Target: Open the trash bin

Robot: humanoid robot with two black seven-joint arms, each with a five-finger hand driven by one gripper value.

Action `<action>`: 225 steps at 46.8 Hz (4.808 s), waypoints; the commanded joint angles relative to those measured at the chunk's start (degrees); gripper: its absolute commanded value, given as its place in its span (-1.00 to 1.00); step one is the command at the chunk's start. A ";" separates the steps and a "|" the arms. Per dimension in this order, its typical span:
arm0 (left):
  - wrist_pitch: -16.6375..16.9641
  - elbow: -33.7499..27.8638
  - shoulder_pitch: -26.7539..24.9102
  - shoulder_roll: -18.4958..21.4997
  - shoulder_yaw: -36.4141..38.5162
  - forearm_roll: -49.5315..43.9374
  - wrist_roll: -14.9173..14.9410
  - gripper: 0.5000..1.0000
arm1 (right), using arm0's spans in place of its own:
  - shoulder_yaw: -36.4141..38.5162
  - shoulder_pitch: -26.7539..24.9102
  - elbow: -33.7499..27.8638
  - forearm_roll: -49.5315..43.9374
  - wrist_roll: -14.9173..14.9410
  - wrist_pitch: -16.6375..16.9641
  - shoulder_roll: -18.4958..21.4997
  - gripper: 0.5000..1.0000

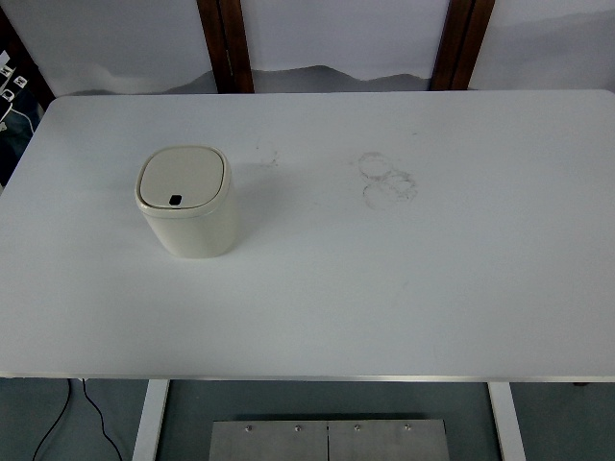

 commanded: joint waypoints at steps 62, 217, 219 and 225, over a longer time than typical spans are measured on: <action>0.28 -0.17 0.35 -0.90 0.18 0.10 0.19 1.00 | 0.00 0.00 0.00 0.01 0.00 0.00 0.00 0.98; -11.26 -30.40 -52.21 7.44 54.58 41.49 17.16 1.00 | 0.00 0.26 0.00 0.01 0.00 0.00 0.00 0.98; -11.26 -31.63 -52.21 7.71 55.28 41.49 17.16 1.00 | 0.00 0.26 0.00 0.01 0.00 0.00 0.00 0.98; -11.26 -32.87 -52.21 7.88 56.87 41.49 17.07 1.00 | -0.09 0.35 0.00 0.01 0.00 0.00 0.00 0.98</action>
